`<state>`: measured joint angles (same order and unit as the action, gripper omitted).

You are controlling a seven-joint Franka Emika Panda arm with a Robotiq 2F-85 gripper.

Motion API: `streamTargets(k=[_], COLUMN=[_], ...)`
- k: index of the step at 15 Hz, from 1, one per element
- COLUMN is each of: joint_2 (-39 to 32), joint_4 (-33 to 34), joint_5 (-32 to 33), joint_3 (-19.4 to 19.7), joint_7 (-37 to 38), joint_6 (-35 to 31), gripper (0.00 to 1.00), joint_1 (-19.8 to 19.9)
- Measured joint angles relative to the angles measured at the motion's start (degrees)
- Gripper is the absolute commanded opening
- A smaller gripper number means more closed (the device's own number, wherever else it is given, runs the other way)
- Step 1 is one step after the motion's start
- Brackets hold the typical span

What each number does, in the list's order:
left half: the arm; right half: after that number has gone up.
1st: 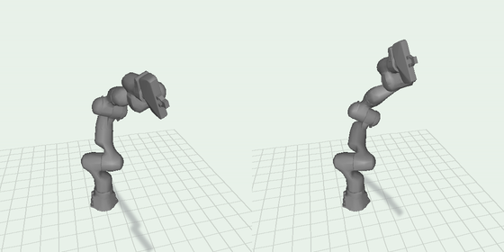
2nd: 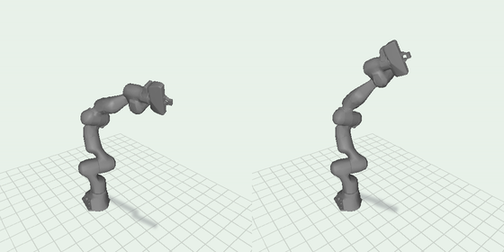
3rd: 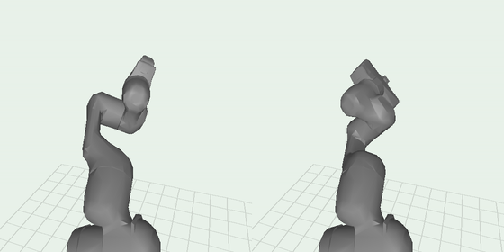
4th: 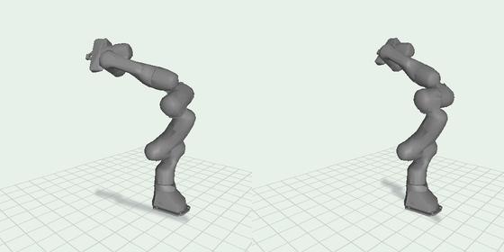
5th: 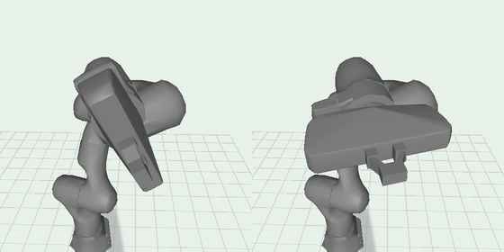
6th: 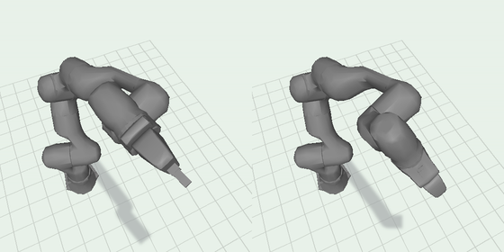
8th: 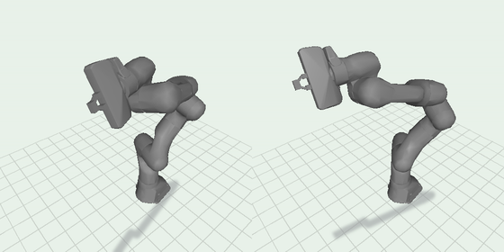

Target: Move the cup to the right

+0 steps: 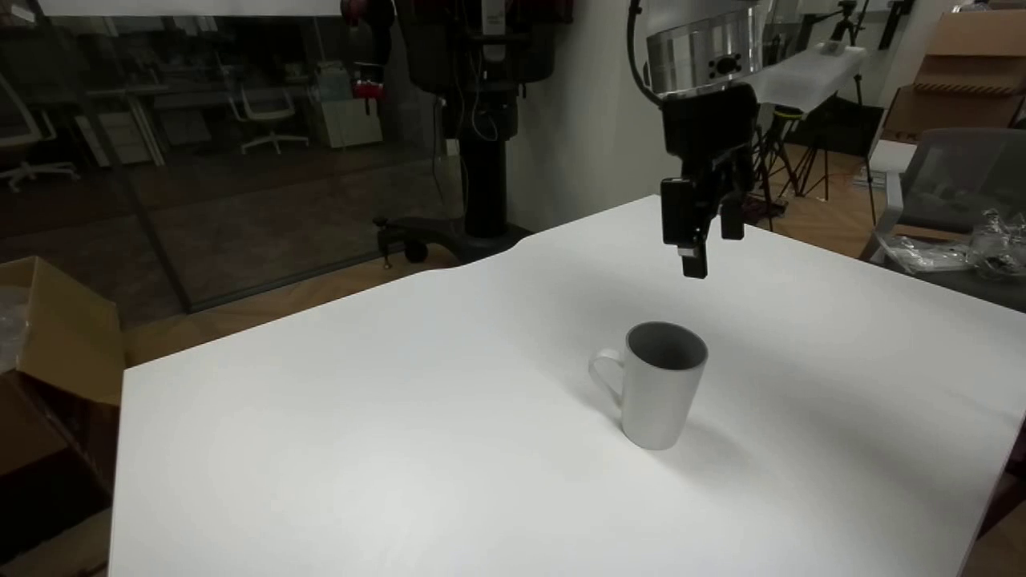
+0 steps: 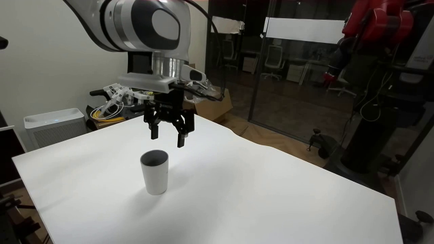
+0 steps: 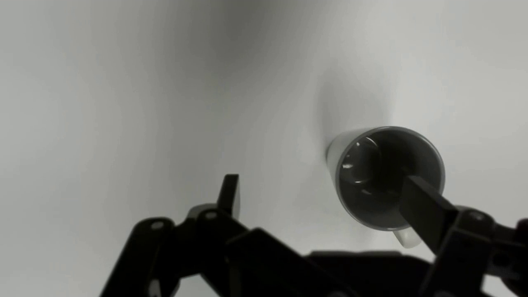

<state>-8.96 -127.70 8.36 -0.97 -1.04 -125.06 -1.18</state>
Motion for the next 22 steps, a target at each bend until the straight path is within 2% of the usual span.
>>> streamTargets(k=[7,13,17,22], joint_2=[-3.3,-6.6,-7.3,-7.3], joint_4=[-4.9,-5.2,-5.1,-5.2], joint_5=[4.2,6.2,12.2,12.7], joint_3=[0.0,0.5,2.3,2.5], joint_7=[2.1,3.1,8.8,9.5], joint_6=[-8.3,-12.8,-19.7,-20.5], gripper=[1.00,1.00,1.00,1.00], joint_1=[-0.7,-1.2,-2.9,-3.5])
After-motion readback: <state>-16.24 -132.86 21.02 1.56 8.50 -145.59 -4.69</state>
